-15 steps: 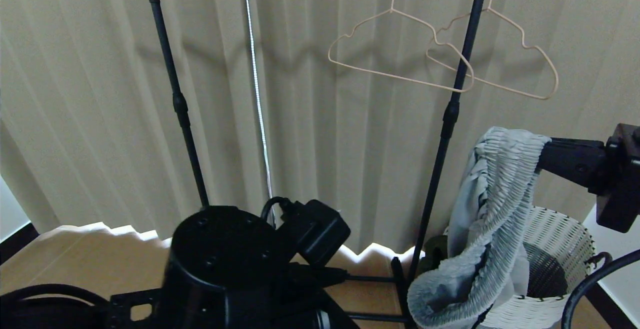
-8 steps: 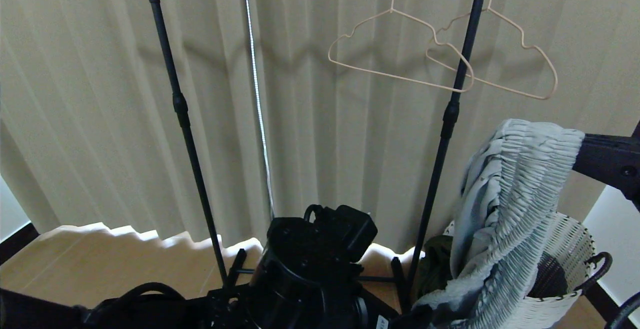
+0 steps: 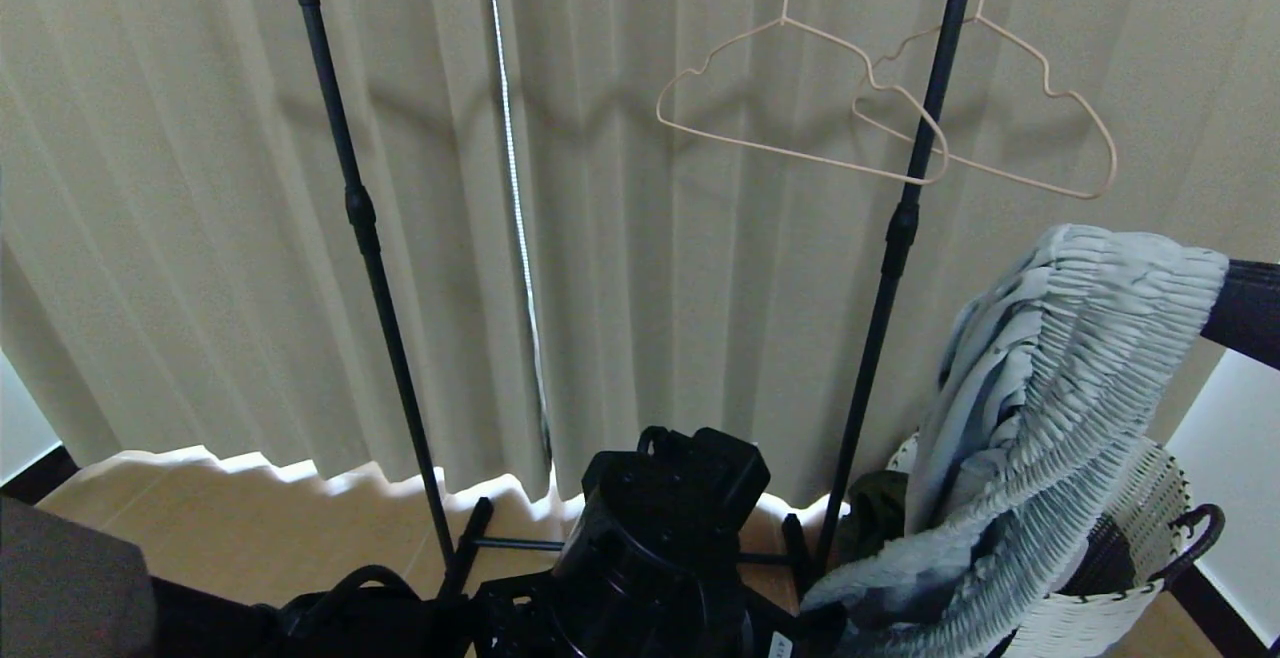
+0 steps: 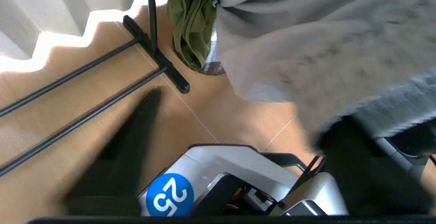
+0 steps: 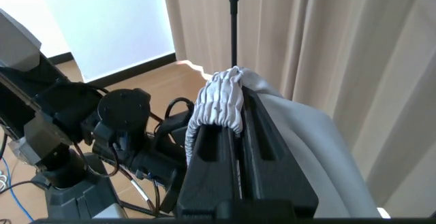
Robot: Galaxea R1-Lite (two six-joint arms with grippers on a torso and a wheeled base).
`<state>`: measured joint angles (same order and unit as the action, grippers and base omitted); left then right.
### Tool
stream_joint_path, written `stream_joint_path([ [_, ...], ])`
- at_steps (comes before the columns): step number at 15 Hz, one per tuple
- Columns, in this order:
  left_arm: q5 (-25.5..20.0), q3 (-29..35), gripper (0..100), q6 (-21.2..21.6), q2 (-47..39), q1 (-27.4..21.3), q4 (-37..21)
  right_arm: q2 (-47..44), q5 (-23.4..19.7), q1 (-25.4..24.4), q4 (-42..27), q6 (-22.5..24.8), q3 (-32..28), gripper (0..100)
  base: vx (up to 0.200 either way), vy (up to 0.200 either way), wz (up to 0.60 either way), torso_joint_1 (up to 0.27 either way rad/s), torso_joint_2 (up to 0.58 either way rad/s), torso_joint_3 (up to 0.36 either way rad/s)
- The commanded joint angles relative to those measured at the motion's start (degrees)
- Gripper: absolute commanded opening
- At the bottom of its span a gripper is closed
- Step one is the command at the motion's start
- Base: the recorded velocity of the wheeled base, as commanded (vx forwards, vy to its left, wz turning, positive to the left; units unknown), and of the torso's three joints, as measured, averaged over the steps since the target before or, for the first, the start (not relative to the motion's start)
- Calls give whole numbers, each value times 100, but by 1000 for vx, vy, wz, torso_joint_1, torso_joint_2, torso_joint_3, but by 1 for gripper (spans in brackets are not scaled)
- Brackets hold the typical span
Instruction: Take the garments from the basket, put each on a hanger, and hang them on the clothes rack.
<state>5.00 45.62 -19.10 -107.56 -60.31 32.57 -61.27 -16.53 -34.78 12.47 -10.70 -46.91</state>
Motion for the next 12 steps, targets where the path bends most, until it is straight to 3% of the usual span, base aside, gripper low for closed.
stream_joint_path([
  [1, 1, 0, 0, 29, 16, 1, 12, 27, 1, 6, 1, 7, 15, 0, 0, 0, 0, 0, 0, 0],
  [5, 256, -615, 0, 249, 543, 89, 847, -96, 27, 59, -17, 16, 50, 0, 0, 0, 0, 0, 0, 0],
  [6, 230, -756, 0, 469, 1070, 388, 865, -245, 36, 217, -17, 42, 42, 0, 0, 0, 0, 0, 0, 0],
  [8, 212, -738, 0, 495, 1835, 942, 469, -447, 45, 323, -17, 68, 33, 0, 0, 0, 0, 0, 0, 0],
  [12, -113, -387, 0, 495, 3294, 1663, -1192, -1036, 176, 331, -8, 534, -64, 0, 0, 0, 0, 0, 0, 0],
])
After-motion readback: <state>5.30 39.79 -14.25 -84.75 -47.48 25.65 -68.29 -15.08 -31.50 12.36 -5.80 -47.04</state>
